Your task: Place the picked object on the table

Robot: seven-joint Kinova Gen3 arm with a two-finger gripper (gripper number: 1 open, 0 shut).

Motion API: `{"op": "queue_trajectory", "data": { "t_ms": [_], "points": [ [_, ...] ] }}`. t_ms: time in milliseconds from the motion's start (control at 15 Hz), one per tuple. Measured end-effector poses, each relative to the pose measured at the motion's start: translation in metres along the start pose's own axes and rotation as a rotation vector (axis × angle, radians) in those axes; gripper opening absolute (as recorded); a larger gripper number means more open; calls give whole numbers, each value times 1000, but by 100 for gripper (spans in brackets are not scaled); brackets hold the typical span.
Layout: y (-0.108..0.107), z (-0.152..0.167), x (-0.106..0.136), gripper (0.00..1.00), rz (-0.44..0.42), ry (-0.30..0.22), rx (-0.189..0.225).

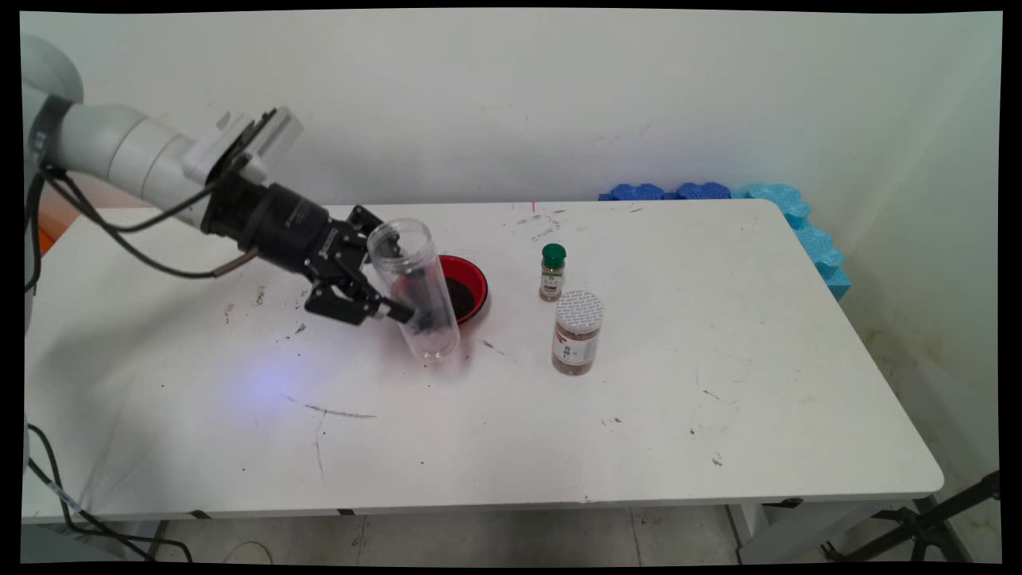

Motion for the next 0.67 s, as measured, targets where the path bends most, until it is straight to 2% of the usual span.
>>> {"op": "queue_trajectory", "data": {
  "t_ms": [267,667],
  "points": [
    [19,11,-11,0,7,-24,-2],
    [36,32,-23,0,-46,-36,26]
  ]
}}
